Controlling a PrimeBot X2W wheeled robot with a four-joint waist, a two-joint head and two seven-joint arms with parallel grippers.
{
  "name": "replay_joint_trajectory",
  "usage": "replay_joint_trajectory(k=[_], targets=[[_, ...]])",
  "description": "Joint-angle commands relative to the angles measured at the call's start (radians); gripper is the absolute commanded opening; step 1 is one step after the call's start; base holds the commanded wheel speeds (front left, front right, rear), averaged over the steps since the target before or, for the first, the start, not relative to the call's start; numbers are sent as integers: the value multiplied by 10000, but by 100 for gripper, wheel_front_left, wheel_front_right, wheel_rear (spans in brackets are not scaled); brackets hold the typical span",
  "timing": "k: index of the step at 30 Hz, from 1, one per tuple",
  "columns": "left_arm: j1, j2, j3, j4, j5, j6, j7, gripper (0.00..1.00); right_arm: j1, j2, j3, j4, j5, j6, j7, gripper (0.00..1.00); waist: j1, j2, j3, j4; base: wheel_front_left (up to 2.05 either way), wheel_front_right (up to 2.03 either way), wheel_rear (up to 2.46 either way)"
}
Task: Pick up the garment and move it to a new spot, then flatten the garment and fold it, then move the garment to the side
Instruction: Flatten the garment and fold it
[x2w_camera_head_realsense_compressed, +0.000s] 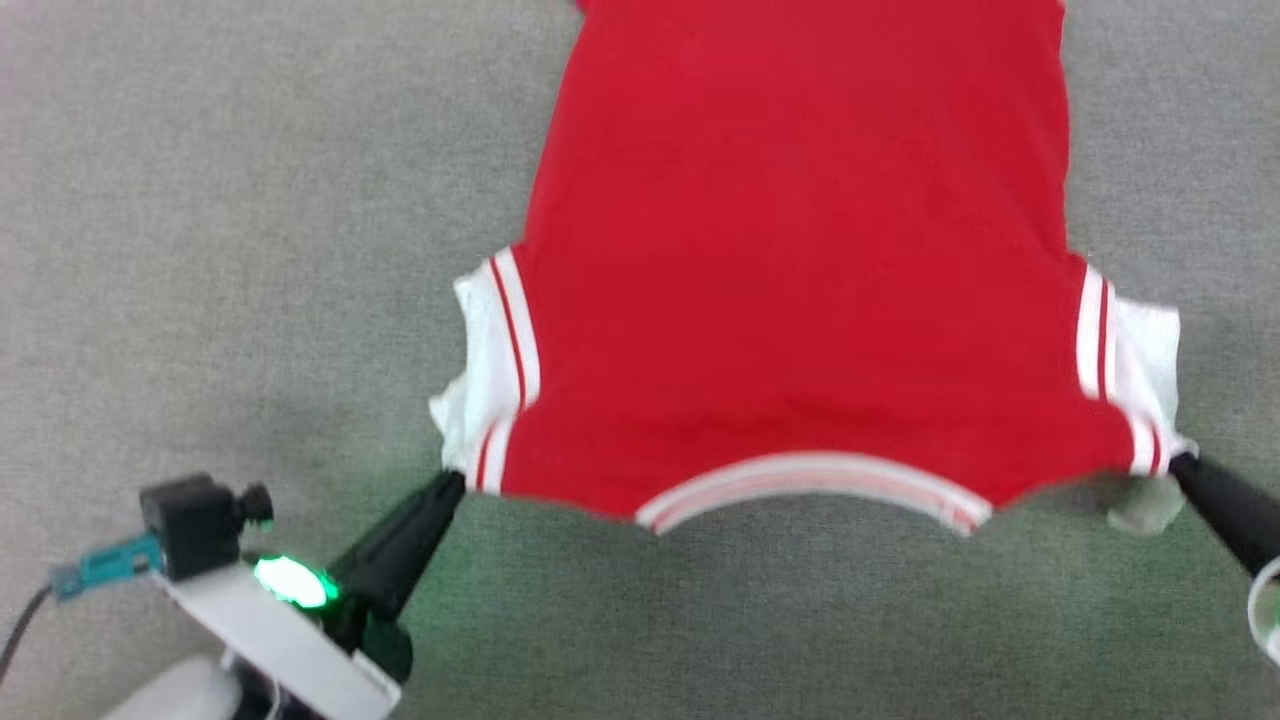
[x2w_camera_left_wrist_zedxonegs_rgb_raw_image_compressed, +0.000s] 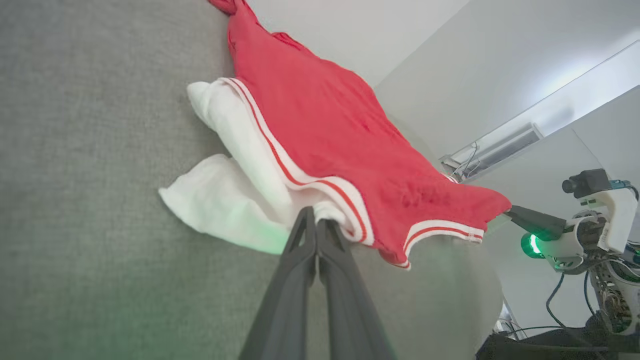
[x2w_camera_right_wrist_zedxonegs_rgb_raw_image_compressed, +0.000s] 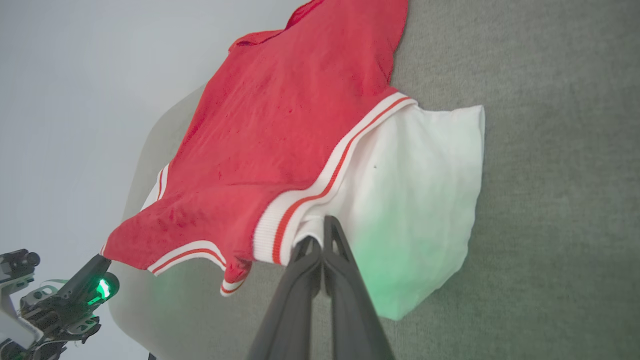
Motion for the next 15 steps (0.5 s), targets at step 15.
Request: replay_joint_trajectory(k=[15], targets=[[1954, 1742, -470, -2076, -729, 19, 6, 0, 2432, 137, -389, -1365, 669, -8, 1614, 0, 0, 0, -138, 85, 0, 0, 0]])
